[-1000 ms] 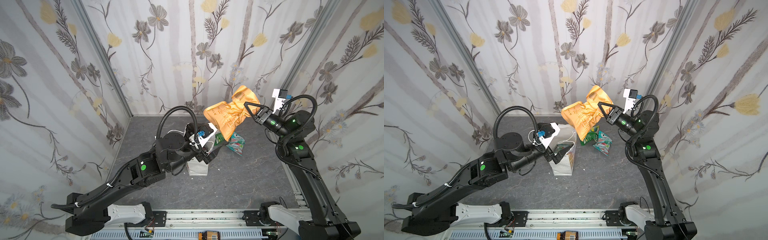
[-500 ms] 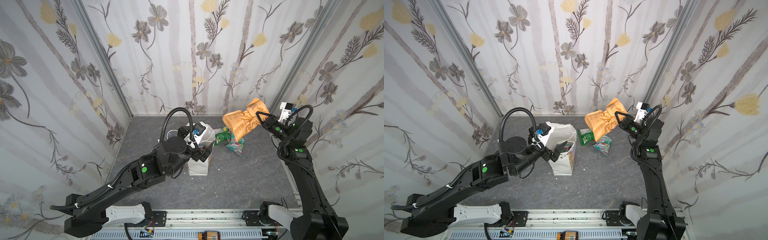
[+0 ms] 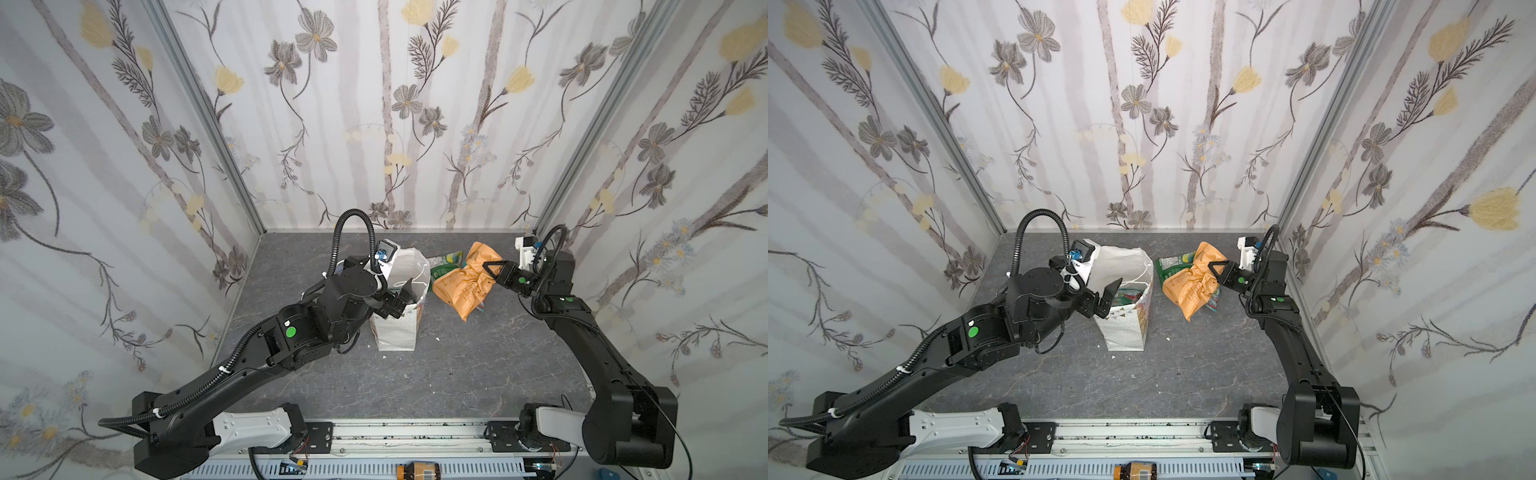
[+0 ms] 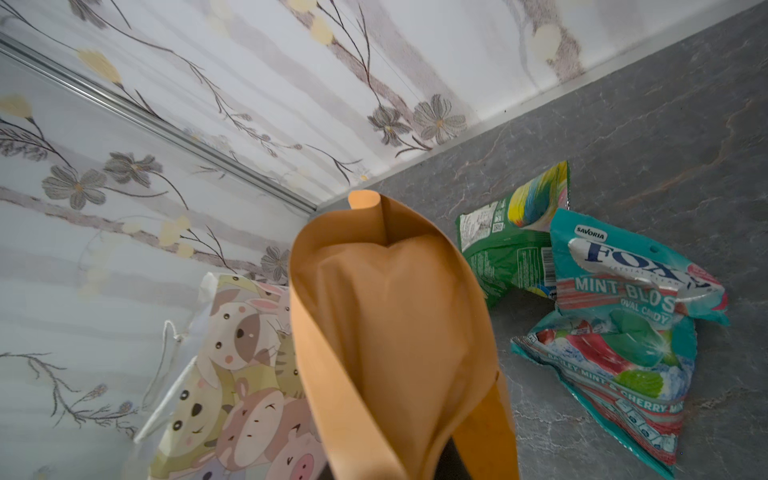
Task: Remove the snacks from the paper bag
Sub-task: 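Lower the brown paper beside the bag and open the right gripper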
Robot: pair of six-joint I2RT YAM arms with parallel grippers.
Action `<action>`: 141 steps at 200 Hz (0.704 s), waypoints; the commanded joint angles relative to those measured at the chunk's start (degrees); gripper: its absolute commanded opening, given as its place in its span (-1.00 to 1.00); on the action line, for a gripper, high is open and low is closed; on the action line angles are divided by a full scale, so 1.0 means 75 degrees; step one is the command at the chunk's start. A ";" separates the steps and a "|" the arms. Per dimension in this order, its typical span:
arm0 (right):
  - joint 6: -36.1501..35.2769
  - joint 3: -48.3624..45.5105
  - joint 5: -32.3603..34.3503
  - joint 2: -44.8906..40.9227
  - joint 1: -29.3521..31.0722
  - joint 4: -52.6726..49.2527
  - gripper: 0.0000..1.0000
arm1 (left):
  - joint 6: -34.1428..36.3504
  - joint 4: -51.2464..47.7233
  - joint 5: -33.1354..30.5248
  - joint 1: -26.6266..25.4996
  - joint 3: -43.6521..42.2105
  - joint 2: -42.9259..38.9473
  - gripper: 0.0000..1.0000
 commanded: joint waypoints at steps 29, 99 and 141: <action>-0.1247 0.0195 0.0027 0.1370 0.0607 -0.0610 -0.82 | -0.0547 -0.0314 0.0494 0.0265 -0.0024 0.0012 1.00; -0.1303 0.0292 0.0075 0.2829 0.0827 -0.0054 -0.65 | -0.0673 -0.0446 0.0621 0.0387 -0.0106 -0.0024 1.00; -0.1425 0.0327 0.0751 0.2849 0.0839 -0.0102 -0.18 | -0.0685 -0.0457 0.0626 0.0433 -0.0188 -0.0029 1.00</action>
